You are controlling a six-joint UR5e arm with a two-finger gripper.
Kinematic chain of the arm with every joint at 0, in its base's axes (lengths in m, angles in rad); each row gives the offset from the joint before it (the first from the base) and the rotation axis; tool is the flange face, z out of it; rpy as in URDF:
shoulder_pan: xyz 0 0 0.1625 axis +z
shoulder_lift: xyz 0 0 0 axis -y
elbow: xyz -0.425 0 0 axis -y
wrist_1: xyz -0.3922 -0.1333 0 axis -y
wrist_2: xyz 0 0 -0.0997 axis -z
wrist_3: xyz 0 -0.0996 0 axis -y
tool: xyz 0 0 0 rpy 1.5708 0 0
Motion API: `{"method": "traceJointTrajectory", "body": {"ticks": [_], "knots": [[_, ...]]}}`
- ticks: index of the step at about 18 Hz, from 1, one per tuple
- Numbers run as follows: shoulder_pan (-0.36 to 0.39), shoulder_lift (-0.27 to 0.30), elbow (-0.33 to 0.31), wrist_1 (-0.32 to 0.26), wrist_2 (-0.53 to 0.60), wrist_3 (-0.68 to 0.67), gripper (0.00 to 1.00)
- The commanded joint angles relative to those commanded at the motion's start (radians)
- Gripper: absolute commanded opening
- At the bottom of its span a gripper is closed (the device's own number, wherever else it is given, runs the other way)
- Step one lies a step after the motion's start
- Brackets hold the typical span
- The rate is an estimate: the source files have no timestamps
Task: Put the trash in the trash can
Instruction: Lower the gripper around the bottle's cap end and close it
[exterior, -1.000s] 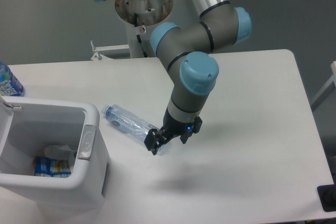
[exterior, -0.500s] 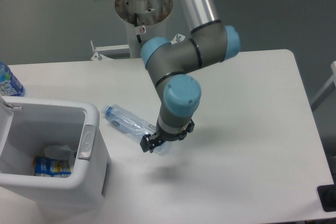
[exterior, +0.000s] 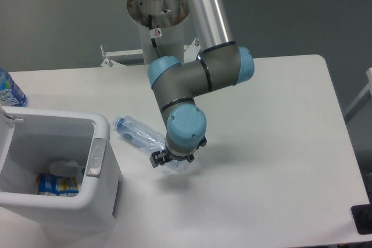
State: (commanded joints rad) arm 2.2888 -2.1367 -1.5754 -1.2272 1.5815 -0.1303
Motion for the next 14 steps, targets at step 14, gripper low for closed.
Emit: {"method": "traceJointTrajectory", "body": {"ticks": [14], "knots": [[-0.006,-0.02,0.02,0.012,-0.006,-0.038,0.73]]}}
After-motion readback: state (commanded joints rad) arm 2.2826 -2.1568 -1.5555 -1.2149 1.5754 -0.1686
